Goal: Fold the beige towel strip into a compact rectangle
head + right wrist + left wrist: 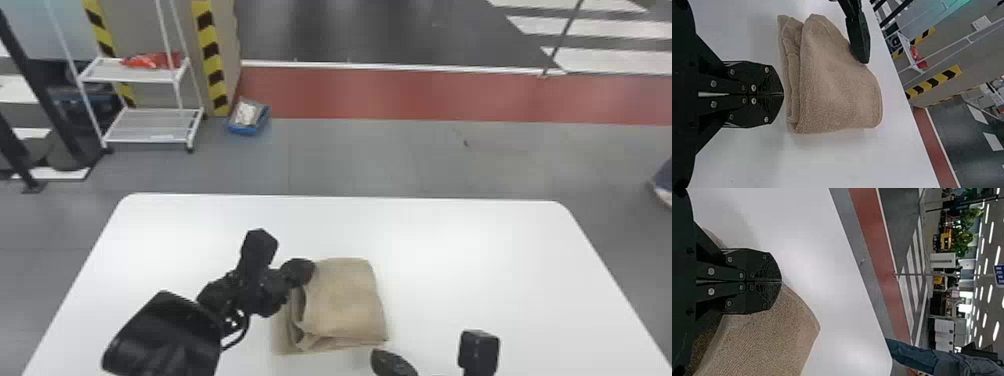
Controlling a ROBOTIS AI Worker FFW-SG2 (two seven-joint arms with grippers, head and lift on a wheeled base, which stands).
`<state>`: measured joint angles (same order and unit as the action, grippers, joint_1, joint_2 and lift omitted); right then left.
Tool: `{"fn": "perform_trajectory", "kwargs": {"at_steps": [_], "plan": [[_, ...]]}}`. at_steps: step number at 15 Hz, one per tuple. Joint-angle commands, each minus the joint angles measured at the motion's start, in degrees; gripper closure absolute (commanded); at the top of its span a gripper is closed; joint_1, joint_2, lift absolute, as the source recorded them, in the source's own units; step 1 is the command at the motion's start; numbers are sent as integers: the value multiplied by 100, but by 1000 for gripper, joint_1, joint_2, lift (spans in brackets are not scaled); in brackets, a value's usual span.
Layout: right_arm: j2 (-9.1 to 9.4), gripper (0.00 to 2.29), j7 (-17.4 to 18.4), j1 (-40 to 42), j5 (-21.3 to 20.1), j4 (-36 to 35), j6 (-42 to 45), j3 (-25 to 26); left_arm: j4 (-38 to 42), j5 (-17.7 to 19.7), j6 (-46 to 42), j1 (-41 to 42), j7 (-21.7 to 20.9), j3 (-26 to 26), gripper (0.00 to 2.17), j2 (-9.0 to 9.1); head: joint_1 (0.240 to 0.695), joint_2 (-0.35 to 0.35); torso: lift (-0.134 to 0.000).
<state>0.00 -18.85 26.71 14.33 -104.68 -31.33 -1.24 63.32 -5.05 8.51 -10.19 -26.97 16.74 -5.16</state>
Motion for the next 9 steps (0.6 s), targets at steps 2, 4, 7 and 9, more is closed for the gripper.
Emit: {"fn": "perform_trajectory", "kwargs": {"at_steps": [2, 4, 7, 9], "plan": [[5, 1595, 57, -342, 9, 273, -221, -51, 66, -57, 323, 17, 43, -12, 1598, -29, 695, -66, 0], [5, 1595, 207, -544, -26, 431, -238, -201, 259, -198, 428, 140, 122, -92, 1602, -56, 695, -52, 0], [5, 1595, 347, -781, -9, 572, -309, -262, 646, -198, 586, 342, 78, -285, 1629, -108, 695, -28, 0], [5, 1595, 462, -931, -18, 607, -309, -341, 1147, -198, 867, 650, 17, -461, 1629, -161, 695, -8, 0]]}}
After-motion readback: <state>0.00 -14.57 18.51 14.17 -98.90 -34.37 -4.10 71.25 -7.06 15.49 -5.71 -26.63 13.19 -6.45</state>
